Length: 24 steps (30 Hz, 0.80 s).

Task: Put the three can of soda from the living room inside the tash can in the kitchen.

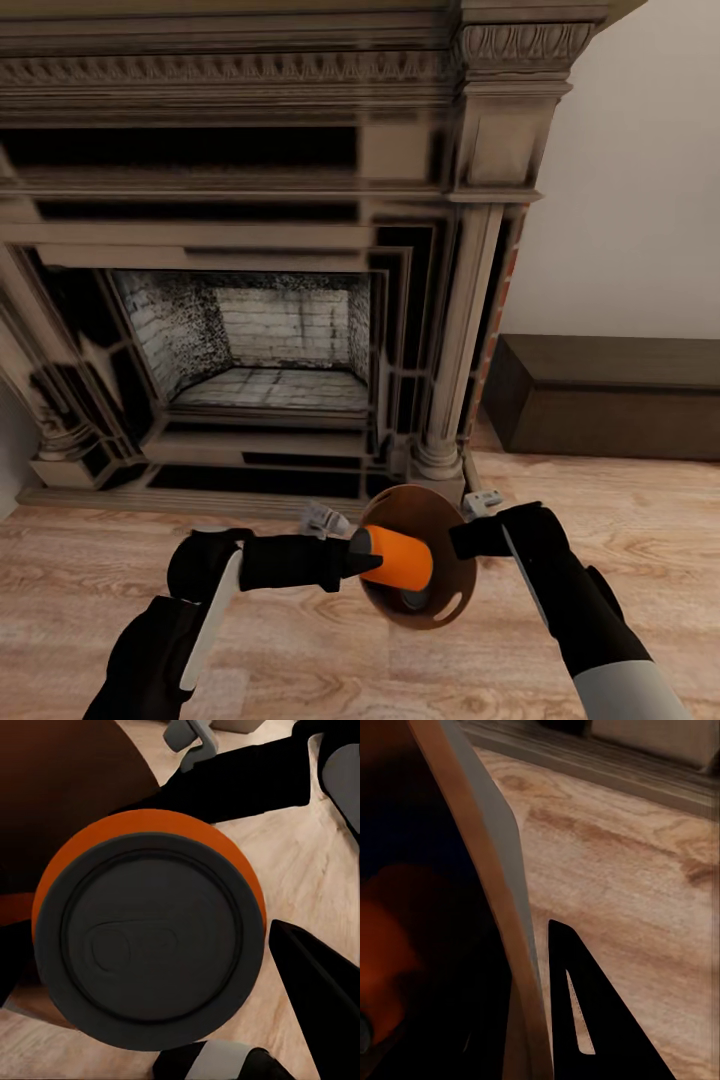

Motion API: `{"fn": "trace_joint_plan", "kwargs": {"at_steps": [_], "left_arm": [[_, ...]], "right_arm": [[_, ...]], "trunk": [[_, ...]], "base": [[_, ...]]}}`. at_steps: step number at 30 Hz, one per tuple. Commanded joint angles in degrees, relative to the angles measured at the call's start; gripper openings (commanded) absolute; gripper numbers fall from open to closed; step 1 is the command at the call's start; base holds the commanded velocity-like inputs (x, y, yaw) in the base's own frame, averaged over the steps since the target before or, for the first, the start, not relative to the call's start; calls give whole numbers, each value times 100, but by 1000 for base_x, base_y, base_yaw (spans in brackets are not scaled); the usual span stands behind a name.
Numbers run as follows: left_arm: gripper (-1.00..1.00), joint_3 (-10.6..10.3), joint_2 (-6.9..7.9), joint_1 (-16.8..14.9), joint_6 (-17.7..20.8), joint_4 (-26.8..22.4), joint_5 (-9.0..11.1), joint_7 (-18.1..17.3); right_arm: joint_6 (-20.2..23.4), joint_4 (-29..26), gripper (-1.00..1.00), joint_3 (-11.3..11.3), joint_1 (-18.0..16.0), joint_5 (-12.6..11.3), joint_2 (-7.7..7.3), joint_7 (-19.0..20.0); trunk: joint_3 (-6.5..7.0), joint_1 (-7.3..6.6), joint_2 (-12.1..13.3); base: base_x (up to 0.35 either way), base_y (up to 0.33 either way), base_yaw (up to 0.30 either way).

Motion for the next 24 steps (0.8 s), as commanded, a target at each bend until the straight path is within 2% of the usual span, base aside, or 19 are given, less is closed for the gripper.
{"fn": "trace_joint_plan", "kwargs": {"at_steps": [1, 9, 16, 24], "left_arm": [[-100, -10, -3, 0, 7, 2, 15, 36], [-100, -133, -14, 0, 7, 18, 11, 376], [-100, -253, -37, -1, 7, 28, 5, 711], [-100, -272, -46, -1, -127, 182, -13, 909]], "right_arm": [[40, -7, -100, 4, -3, -208, 13, 32], [40, -39, -100, 96, -7, -194, 114, 26], [40, -43, -100, 173, -7, 114, 273, 31], [40, -69, -100, 180, -7, 166, 361, 31]], "trunk": [[1, -1, 0], [1, -1, 0], [1, -1, 0], [1, -1, 0]], "base": [[0, 0, 0], [0, 0, 0], [0, 0, 0], [0, 0, 0]]}}
